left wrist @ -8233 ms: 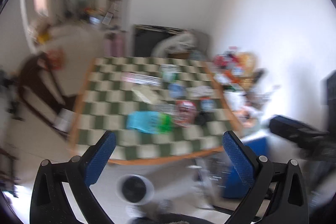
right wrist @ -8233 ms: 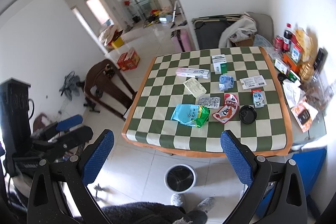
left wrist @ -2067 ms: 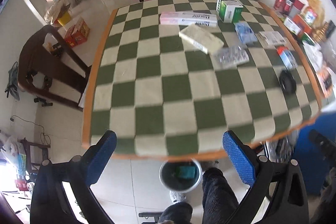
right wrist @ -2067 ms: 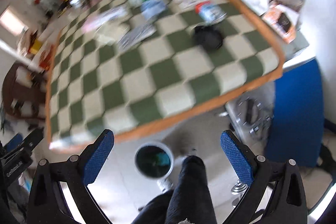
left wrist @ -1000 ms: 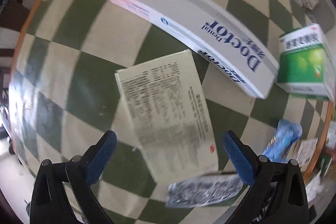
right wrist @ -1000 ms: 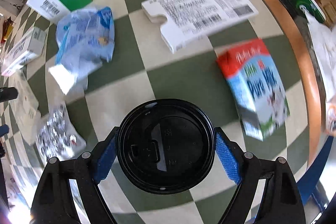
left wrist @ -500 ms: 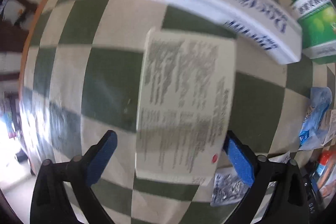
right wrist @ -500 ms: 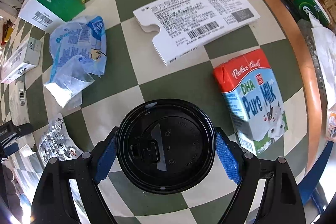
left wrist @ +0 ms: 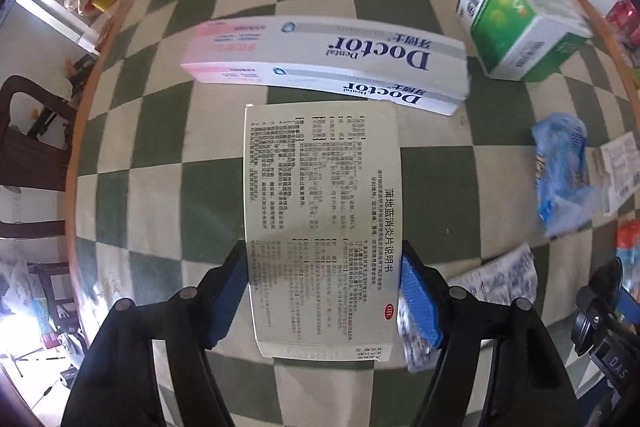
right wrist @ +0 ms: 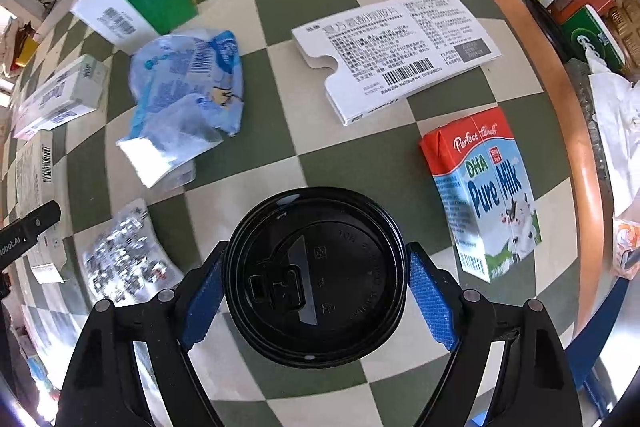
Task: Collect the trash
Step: 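Carry the lid and leaflet to the bin and open both tools over it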
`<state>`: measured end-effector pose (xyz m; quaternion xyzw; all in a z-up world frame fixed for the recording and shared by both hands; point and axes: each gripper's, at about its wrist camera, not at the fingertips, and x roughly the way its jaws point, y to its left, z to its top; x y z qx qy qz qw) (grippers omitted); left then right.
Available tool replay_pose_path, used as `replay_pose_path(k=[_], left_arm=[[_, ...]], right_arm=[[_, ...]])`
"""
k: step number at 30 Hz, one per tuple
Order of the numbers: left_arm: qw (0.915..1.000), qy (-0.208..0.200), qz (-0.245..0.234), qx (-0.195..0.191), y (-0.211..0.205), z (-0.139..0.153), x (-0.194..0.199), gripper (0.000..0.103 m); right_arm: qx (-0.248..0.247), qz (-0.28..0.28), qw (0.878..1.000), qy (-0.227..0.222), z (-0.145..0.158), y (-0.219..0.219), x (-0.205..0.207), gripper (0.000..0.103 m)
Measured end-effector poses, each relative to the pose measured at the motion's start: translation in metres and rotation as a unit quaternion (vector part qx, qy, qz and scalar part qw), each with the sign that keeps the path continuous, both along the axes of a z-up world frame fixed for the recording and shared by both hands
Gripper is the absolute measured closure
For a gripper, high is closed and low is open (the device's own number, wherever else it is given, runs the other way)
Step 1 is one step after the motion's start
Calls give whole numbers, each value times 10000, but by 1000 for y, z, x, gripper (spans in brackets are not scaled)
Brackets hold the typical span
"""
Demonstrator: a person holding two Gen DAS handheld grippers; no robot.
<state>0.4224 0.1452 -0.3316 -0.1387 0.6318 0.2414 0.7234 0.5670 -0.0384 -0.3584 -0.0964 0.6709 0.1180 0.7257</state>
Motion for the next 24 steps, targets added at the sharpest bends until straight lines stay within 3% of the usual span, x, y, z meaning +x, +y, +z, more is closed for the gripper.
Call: replay_pose_path(k=[4, 14, 20, 24], left_arm=[[9996, -289, -32, 68, -8, 25, -10, 34], [9950, -985, -183, 1, -21, 78, -148, 34], [9923, -1172, -297, -285, -34, 84, -246, 34], [9906, -1073, -315, -793, -44, 71, -319, 34]], right_arm=[[150, 57, 9998, -95, 15, 6, -19, 17], [564, 148, 9974, -425, 71, -3, -110, 17], [797, 90, 9949, -618, 108, -40, -207, 17], [939, 35, 9944, -476, 111, -60, -283, 17]])
